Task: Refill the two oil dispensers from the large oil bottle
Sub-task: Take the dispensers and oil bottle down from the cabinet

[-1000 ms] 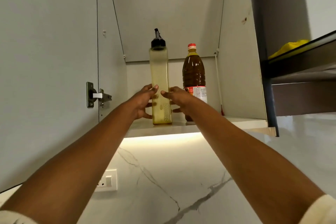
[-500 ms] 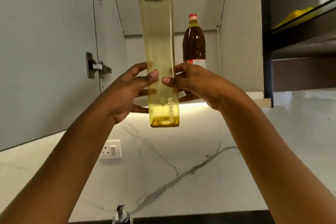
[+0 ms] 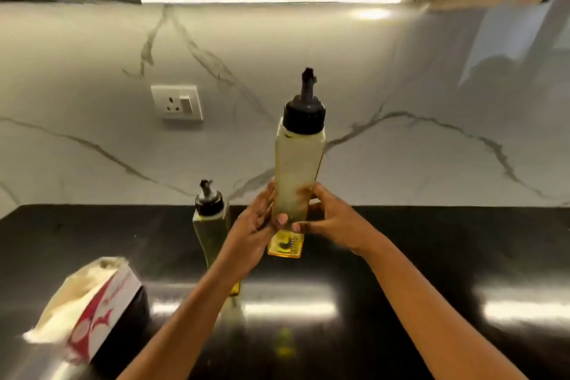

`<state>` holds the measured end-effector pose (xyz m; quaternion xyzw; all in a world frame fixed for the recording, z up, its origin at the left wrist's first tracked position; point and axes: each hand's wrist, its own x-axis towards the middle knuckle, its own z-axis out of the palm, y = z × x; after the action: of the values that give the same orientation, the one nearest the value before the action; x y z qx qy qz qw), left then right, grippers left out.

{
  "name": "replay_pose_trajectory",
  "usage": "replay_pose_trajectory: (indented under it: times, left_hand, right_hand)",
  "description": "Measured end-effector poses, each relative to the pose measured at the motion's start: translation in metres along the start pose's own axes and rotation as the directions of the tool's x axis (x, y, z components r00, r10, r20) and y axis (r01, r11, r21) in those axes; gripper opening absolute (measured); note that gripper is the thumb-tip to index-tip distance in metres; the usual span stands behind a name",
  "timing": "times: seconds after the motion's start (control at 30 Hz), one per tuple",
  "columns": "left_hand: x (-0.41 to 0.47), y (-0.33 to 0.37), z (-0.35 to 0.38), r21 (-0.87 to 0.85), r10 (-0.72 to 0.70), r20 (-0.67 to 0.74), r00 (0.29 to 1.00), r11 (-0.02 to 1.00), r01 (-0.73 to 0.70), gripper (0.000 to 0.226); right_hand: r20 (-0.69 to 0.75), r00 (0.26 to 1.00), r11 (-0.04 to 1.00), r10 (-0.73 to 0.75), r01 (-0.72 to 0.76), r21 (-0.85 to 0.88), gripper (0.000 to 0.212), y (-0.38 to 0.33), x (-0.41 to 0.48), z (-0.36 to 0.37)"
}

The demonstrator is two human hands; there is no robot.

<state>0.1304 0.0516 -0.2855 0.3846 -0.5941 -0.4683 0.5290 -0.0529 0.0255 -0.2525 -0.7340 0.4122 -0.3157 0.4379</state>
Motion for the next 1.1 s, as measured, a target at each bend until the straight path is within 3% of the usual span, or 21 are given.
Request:
replay_pose_trajectory:
  times: [0.2,0.4,0.7,0.93,1.03,1.1]
  left_hand:
    - [-0.009,-0.089,-0.009,0.105,-0.116,-0.029,0.993,0.987,0.118,0.066]
    - [-0.02,-0.137,-0.021,0.101,-0.235,-0.091,0.968,0.965,0.244,0.065]
    - [-0.023,-0.166,-0.028,0.091,-0.272,-0.17,0.947,0.953,0.29,0.063]
    - [-0.023,-0.166,-0.029,0.021,-0.304,-0.116,0.945,0.951,0.309,0.072]
    - [-0.029,-0.161,-0.025,-0.018,-0.402,-0.142,0.904,0.915,0.404,0.064]
    - [-0.045,-0.156,-0.02,-0.006,-0.49,-0.246,0.836,0.863,0.504,0.054]
  right_hand:
    - [0.065,0.987,0.989,0.144,-0.145,0.013,0.056,0.09,0.026,0.04]
    - [0.115,0.965,0.972,0.236,-0.236,-0.017,0.061,0.139,0.046,0.067]
    - [0.121,0.969,0.976,0.216,-0.219,0.012,0.062,0.164,0.061,0.085]
    - [0.143,0.959,0.968,0.246,-0.251,0.022,0.062,0.162,0.062,0.086]
    - [0.132,0.952,0.961,0.275,-0.272,-0.04,0.078,0.154,0.056,0.086]
    - [0.059,0.955,0.954,0.291,-0.285,-0.096,0.091,0.147,0.047,0.084]
